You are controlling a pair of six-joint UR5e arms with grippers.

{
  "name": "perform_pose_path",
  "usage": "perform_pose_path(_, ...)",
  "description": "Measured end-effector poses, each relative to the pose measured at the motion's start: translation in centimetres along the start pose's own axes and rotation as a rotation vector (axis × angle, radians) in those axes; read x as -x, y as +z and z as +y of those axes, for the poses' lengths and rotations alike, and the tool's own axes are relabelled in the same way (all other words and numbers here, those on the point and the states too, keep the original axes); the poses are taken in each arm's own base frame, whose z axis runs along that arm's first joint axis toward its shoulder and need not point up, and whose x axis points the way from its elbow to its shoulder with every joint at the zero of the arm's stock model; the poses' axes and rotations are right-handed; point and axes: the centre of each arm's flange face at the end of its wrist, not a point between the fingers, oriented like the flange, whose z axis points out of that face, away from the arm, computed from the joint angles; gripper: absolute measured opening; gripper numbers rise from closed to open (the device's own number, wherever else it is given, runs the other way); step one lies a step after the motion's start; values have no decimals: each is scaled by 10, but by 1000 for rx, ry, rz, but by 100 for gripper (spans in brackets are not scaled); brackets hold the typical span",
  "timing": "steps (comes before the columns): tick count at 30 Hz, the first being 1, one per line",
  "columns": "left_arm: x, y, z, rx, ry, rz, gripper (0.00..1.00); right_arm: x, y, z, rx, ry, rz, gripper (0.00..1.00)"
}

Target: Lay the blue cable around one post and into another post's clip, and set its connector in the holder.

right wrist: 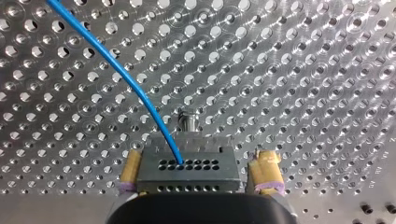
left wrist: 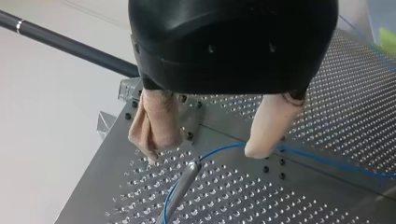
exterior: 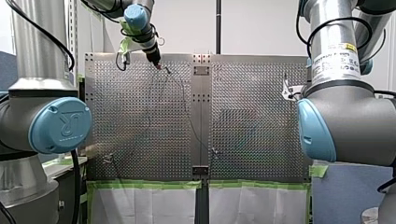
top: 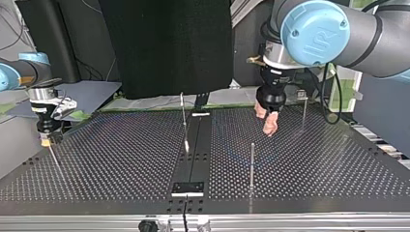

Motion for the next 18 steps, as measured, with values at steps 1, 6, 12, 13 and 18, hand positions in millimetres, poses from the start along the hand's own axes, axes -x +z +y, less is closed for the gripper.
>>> perform_pose_path(1,0,0,0,4,-2,-1,100,0,0,0,0,0,0,94)
perform_pose_path(6,1,1,2,12,-9,-4,100,0,0,0,0,0,0,94)
perform_pose_path(12,1,1,3,15,-15,-5,100,0,0,0,0,0,0,94)
perform_pose_path(13,1,1,3,16,-15,-5,100,0,0,0,0,0,0,94)
perform_pose_path(18,1,2,4,16,-16,-5,100,0,0,0,0,0,0,94)
